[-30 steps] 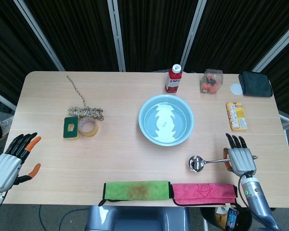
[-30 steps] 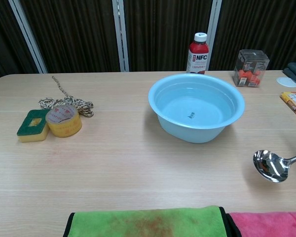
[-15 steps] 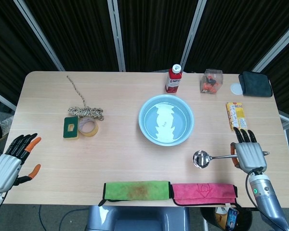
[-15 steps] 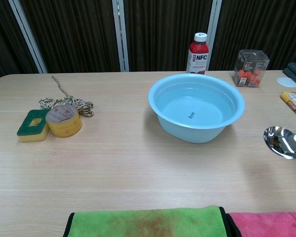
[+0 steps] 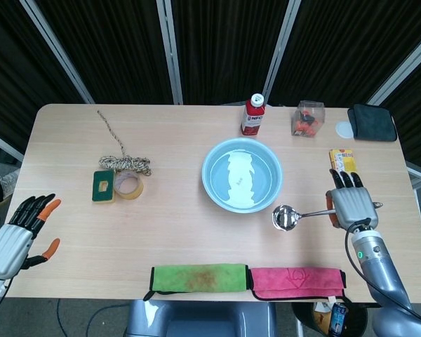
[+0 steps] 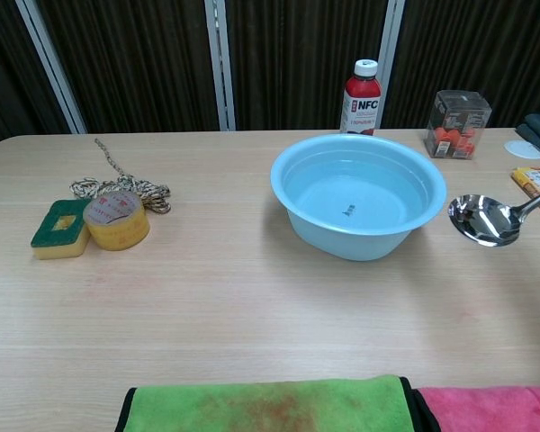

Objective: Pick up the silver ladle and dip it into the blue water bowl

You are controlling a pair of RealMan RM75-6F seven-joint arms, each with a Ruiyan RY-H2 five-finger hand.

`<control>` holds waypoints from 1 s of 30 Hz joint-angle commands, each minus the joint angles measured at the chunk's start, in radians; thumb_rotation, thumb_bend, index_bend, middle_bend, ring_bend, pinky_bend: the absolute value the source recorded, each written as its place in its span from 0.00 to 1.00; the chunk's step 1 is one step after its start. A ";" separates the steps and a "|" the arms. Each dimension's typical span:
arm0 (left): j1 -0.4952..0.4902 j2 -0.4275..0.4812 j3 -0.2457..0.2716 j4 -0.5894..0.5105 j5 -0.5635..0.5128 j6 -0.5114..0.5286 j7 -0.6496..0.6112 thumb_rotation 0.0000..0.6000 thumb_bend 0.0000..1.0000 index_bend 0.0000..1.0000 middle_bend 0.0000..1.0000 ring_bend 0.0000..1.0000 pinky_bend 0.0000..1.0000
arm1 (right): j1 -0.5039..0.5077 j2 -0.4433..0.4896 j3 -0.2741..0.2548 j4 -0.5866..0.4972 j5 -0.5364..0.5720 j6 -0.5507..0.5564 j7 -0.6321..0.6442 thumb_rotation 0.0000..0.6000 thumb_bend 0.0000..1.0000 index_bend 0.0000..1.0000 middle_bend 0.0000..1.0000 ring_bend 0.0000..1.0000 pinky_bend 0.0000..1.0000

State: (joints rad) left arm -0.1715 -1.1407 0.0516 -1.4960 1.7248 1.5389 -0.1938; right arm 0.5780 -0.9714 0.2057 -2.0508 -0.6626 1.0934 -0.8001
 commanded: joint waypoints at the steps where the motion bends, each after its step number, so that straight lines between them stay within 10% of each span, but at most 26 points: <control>1: -0.002 -0.001 -0.003 0.000 -0.007 -0.006 -0.001 0.94 0.42 0.00 0.00 0.00 0.00 | 0.069 0.006 0.021 -0.017 0.076 -0.016 -0.034 1.00 0.46 0.67 0.00 0.00 0.00; 30: -0.020 -0.013 -0.023 0.013 -0.068 -0.066 0.012 0.94 0.41 0.00 0.00 0.00 0.00 | 0.480 -0.304 -0.024 0.421 0.452 -0.218 -0.096 1.00 0.46 0.67 0.00 0.00 0.00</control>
State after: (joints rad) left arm -0.1910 -1.1532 0.0300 -1.4836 1.6592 1.4749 -0.1825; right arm 1.0305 -1.2385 0.1954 -1.6842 -0.2315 0.9096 -0.8961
